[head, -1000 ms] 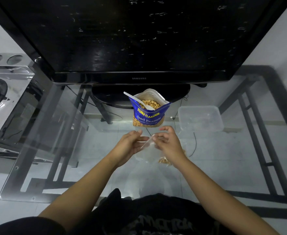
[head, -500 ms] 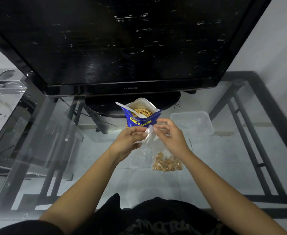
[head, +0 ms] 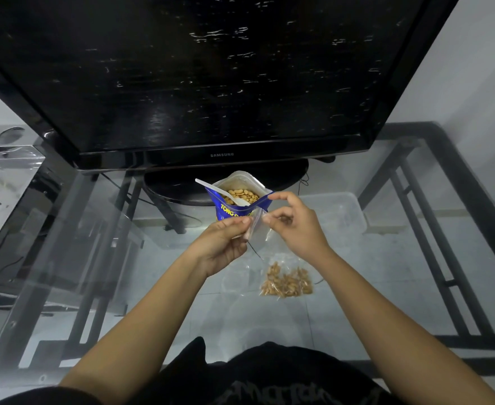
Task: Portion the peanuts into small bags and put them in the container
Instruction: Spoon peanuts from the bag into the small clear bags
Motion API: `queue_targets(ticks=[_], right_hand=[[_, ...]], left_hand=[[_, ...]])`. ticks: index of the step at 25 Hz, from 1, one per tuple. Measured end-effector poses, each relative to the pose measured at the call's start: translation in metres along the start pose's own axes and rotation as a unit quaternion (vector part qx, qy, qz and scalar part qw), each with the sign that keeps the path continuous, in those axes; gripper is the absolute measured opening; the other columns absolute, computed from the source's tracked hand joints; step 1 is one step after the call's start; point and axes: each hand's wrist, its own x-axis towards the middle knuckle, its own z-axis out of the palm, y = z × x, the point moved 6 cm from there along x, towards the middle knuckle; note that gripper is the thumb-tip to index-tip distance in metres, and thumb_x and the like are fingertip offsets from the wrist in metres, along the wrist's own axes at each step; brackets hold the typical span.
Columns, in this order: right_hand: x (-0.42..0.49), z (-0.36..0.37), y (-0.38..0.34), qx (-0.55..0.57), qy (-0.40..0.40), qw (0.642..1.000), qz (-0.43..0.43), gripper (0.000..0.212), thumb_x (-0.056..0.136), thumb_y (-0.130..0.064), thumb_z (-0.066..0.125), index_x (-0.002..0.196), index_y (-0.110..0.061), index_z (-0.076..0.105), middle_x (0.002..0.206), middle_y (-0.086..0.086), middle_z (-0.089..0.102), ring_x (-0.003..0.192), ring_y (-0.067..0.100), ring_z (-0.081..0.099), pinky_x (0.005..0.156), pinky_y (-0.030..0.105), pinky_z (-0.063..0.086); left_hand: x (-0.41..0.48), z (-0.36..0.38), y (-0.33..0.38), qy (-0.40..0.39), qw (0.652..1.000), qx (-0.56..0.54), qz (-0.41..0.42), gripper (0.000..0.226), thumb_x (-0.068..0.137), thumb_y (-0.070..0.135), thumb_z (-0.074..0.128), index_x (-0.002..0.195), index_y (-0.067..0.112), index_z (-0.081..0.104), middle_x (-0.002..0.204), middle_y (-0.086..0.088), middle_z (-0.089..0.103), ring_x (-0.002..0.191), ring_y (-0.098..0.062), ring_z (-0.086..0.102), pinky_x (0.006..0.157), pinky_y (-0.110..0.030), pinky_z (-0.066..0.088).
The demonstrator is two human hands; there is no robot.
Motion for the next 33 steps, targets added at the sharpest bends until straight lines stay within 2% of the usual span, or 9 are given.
queue_targets(ticks=[5, 9, 14, 18, 22, 25, 28, 30, 33], right_hand=[[-0.002, -0.003, -0.007, -0.028, 0.004, 0.999, -0.044, 0.027, 0.088, -0.019, 0.062, 0.113, -0.025, 0.054, 0.080, -0.012, 0.070, 0.080, 0.000, 0.062, 0.073, 0.006, 0.044], [-0.003, -0.007, -0.009, -0.029, 0.004, 0.998, -0.055, 0.028, 0.088, -0.017, 0.063, 0.114, -0.022, 0.056, 0.081, -0.015, 0.069, 0.080, -0.002, 0.062, 0.073, 0.005, 0.044], [-0.003, -0.011, -0.010, -0.019, 0.000, 0.999, -0.038, 0.032, 0.085, -0.019, 0.067, 0.112, -0.028, 0.054, 0.079, -0.014, 0.069, 0.077, -0.003, 0.062, 0.074, 0.004, 0.043], [-0.001, -0.013, -0.009, 0.004, 0.014, 1.000, -0.025, 0.034, 0.081, -0.019, 0.071, 0.105, -0.036, 0.054, 0.077, -0.012, 0.068, 0.079, 0.002, 0.063, 0.073, 0.005, 0.043], [-0.001, -0.009, -0.012, 0.022, 0.028, 0.999, -0.036, 0.033, 0.082, -0.014, 0.070, 0.111, -0.022, 0.056, 0.079, -0.011, 0.067, 0.079, 0.004, 0.063, 0.074, 0.005, 0.043], [0.000, -0.008, -0.014, 0.018, 0.035, 0.998, -0.039, 0.033, 0.082, -0.015, 0.070, 0.112, -0.020, 0.057, 0.081, -0.011, 0.068, 0.081, 0.003, 0.063, 0.075, 0.006, 0.044], [0.001, -0.010, -0.009, 0.012, 0.025, 1.000, -0.006, 0.039, 0.080, -0.023, 0.072, 0.114, -0.026, 0.054, 0.089, -0.011, 0.068, 0.086, -0.003, 0.060, 0.076, 0.004, 0.042], [0.002, -0.013, -0.002, 0.021, 0.008, 0.999, 0.036, 0.047, 0.076, -0.028, 0.075, 0.116, -0.029, 0.049, 0.094, -0.005, 0.067, 0.092, 0.005, 0.061, 0.081, 0.016, 0.047], [0.000, -0.019, 0.002, 0.064, 0.018, 0.994, 0.083, 0.047, 0.075, -0.024, 0.077, 0.112, -0.028, 0.047, 0.091, 0.001, 0.065, 0.087, 0.016, 0.064, 0.072, 0.023, 0.051]], left_hand=[[-0.002, 0.006, 0.003, 0.004, 1.000, -0.023, -0.017, 0.013, 0.090, 0.006, 0.054, 0.083, 0.010, 0.064, 0.067, 0.000, 0.066, 0.053, -0.006, 0.060, 0.049, -0.015, 0.050], [-0.006, 0.007, 0.015, 0.015, 0.990, 0.126, 0.065, 0.011, 0.091, 0.006, 0.055, 0.085, 0.010, 0.064, 0.061, 0.004, 0.066, 0.057, -0.004, 0.059, 0.057, -0.013, 0.051], [-0.011, 0.012, 0.027, 0.010, 0.975, 0.191, 0.115, 0.014, 0.085, 0.003, 0.061, 0.096, 0.012, 0.065, 0.068, 0.002, 0.068, 0.063, -0.006, 0.062, 0.060, -0.016, 0.050], [-0.014, 0.017, 0.024, -0.007, 0.995, 0.058, 0.080, 0.016, 0.085, 0.000, 0.060, 0.093, 0.013, 0.059, 0.067, 0.002, 0.070, 0.061, -0.007, 0.065, 0.060, -0.017, 0.054], [-0.013, 0.020, 0.011, -0.017, 0.994, -0.108, 0.003, 0.019, 0.088, 0.000, 0.053, 0.080, 0.016, 0.050, 0.069, -0.001, 0.070, 0.057, -0.007, 0.065, 0.052, -0.017, 0.054], [-0.016, 0.022, 0.011, -0.022, 0.991, -0.132, -0.009, 0.023, 0.088, -0.001, 0.053, 0.074, 0.017, 0.048, 0.068, -0.002, 0.070, 0.056, -0.008, 0.066, 0.051, -0.016, 0.053], [-0.017, 0.016, 0.027, 0.038, 0.994, -0.031, 0.095, 0.029, 0.086, -0.007, 0.054, 0.076, 0.017, 0.042, 0.057, 0.001, 0.064, 0.050, -0.007, 0.060, 0.047, -0.019, 0.052], [-0.018, 0.010, 0.040, 0.069, 0.981, 0.057, 0.172, 0.032, 0.083, -0.011, 0.055, 0.078, 0.016, 0.040, 0.050, 0.004, 0.058, 0.046, -0.008, 0.055, 0.047, -0.021, 0.050], [-0.018, 0.007, 0.046, 0.068, 0.970, 0.150, 0.180, 0.031, 0.079, -0.013, 0.060, 0.089, 0.014, 0.048, 0.056, 0.004, 0.064, 0.052, -0.009, 0.057, 0.051, -0.021, 0.049]])
